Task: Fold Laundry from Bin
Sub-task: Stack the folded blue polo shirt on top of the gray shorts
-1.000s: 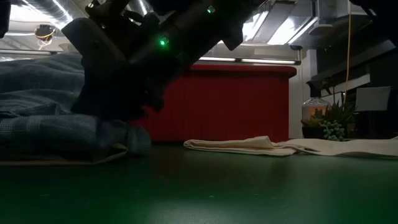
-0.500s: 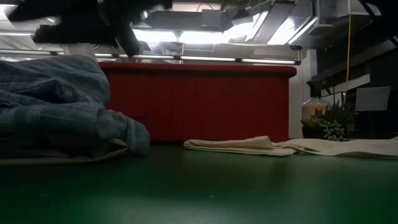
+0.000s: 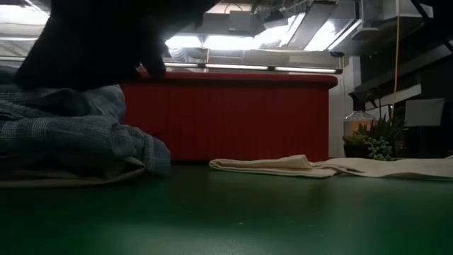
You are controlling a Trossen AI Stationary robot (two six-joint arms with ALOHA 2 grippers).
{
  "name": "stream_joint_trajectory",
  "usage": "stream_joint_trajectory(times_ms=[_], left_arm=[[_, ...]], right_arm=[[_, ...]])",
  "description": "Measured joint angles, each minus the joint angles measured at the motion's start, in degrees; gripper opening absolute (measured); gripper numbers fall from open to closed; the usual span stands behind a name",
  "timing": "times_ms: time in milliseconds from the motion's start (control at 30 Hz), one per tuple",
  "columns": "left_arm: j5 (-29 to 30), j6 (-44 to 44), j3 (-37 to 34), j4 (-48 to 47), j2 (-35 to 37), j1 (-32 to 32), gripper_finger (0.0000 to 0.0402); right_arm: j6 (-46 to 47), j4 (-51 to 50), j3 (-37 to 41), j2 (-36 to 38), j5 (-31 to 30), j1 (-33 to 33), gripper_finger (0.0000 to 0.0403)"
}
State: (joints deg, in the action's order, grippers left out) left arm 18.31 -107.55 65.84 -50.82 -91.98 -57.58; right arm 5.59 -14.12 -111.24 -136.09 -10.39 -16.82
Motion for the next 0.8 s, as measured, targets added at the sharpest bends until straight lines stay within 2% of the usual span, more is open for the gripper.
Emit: stream_joint_trajectory(times_ms=[500, 700, 800], left_arm=[[0.99, -0.25, -0.04, 0.56, 0.00, -0.33, 0.0111], [3.10, -0.09, -0.04, 0.54, 0.00, -0.20, 0.0111], [3.61, 0.12, -0.04, 0.54, 0.00, -0.18, 0.0111]], right_arm=[[-0.20, 5.48, -0.61, 1.37, -0.19, -0.10, 0.0149], [-4.34, 4.20, -0.61, 1.05, -7.03, 0.27, 0.0149], [-4.48, 2.19, -0.59, 0.89, -6.88, 0.83, 0.0149]])
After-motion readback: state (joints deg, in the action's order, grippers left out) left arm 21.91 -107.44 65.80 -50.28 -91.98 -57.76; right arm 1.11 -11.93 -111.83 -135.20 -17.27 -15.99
